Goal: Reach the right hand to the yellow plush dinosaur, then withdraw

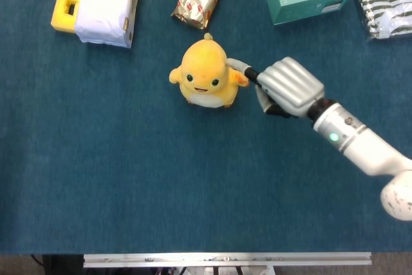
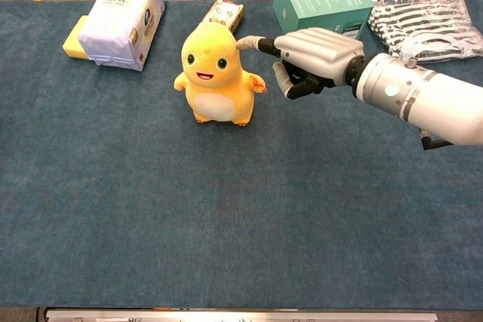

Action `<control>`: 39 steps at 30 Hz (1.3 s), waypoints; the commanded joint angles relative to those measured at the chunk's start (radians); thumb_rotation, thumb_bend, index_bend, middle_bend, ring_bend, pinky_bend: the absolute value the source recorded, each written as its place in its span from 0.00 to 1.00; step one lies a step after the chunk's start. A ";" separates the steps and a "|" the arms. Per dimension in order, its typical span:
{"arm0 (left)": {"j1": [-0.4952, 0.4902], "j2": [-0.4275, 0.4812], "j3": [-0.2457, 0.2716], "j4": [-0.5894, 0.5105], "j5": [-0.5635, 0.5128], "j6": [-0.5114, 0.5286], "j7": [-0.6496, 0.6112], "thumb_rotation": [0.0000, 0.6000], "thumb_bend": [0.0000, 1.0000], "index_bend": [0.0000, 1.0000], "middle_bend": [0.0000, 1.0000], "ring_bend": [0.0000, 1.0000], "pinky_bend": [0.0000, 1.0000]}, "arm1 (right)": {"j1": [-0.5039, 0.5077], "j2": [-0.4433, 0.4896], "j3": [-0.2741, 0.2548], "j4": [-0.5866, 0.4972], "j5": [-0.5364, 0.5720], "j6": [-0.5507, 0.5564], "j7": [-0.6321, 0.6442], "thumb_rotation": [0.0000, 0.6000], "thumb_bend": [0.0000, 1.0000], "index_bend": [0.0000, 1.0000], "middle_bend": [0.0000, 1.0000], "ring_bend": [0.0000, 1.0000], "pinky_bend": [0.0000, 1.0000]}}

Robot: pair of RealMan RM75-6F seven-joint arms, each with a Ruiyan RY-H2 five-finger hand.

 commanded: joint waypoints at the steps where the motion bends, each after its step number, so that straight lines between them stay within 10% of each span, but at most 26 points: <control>1: 0.005 0.003 0.001 0.000 -0.001 0.006 -0.002 1.00 0.38 0.43 0.50 0.38 0.39 | 0.017 -0.014 0.005 0.012 0.010 -0.018 0.002 0.95 1.00 0.07 1.00 1.00 1.00; 17: -0.003 -0.004 0.000 0.006 0.015 -0.002 -0.013 1.00 0.38 0.43 0.50 0.38 0.39 | -0.120 0.155 -0.101 -0.128 -0.059 0.172 -0.058 0.78 0.98 0.05 1.00 1.00 1.00; 21: -0.012 -0.010 -0.004 0.014 0.012 -0.013 -0.015 1.00 0.38 0.43 0.50 0.38 0.39 | -0.202 0.229 -0.134 -0.163 -0.051 0.278 -0.099 0.75 0.67 0.04 0.98 0.98 0.96; 26: -0.024 -0.022 -0.007 0.024 0.014 -0.027 -0.017 1.00 0.38 0.43 0.50 0.38 0.39 | -0.293 0.305 -0.155 -0.218 -0.034 0.393 -0.119 0.75 0.27 0.03 0.70 0.74 0.77; 34: -0.035 -0.039 -0.010 0.044 0.030 -0.025 -0.038 1.00 0.38 0.42 0.49 0.37 0.39 | -0.428 0.365 -0.178 -0.239 -0.046 0.552 -0.122 0.75 0.17 0.00 0.28 0.20 0.27; 39: -0.035 -0.050 -0.010 0.052 0.050 -0.009 -0.051 1.00 0.38 0.41 0.47 0.36 0.39 | -0.493 0.352 -0.173 -0.206 -0.075 0.641 -0.122 0.74 0.17 0.00 0.22 0.12 0.20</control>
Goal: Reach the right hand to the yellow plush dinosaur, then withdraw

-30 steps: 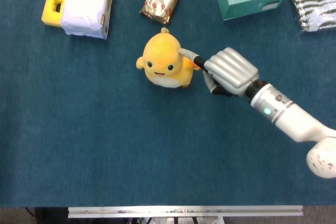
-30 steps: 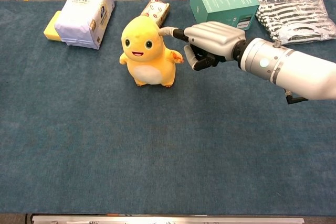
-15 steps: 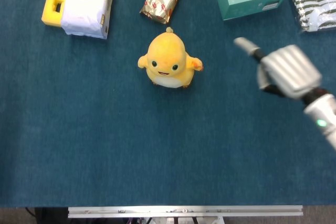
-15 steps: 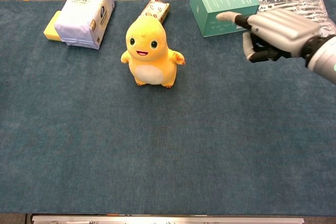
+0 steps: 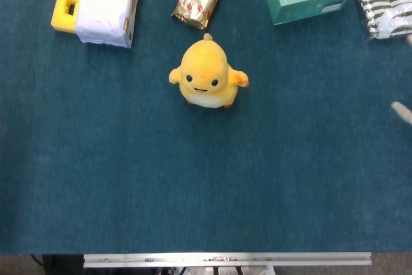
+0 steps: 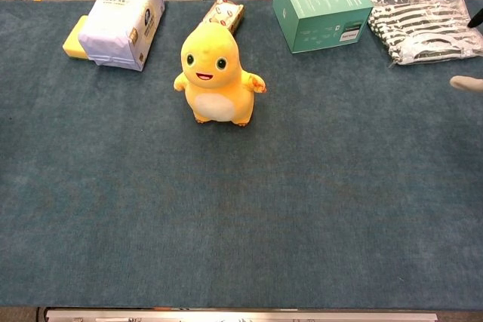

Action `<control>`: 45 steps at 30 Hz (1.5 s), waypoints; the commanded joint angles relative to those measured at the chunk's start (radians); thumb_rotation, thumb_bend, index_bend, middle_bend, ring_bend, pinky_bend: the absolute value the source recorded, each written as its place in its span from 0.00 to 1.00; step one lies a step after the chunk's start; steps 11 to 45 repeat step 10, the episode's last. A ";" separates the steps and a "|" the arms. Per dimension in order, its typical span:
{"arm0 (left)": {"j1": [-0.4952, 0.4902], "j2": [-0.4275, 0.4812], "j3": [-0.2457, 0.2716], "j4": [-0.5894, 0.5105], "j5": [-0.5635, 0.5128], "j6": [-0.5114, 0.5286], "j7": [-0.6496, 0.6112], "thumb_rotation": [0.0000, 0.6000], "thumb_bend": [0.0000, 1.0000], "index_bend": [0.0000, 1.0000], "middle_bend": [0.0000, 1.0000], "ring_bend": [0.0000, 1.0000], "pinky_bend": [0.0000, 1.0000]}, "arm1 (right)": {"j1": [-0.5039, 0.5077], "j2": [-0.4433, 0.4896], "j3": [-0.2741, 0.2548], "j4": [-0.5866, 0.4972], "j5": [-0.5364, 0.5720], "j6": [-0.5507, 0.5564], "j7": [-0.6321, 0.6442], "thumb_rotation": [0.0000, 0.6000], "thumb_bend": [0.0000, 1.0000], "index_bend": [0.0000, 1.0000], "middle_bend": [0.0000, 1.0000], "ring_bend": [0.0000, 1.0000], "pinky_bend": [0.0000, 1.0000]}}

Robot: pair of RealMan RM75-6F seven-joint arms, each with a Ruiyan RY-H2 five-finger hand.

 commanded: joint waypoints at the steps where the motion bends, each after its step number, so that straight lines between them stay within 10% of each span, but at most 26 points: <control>1: 0.002 -0.003 0.002 -0.003 0.006 0.007 0.005 1.00 0.38 0.41 0.47 0.36 0.39 | -0.047 -0.013 0.000 0.029 -0.031 0.065 -0.006 0.75 0.17 0.00 0.22 0.11 0.20; 45: 0.006 -0.004 0.012 -0.030 0.010 0.010 0.040 1.00 0.38 0.41 0.47 0.36 0.39 | -0.125 -0.033 -0.001 0.047 -0.087 0.134 -0.004 0.74 0.17 0.00 0.22 0.11 0.20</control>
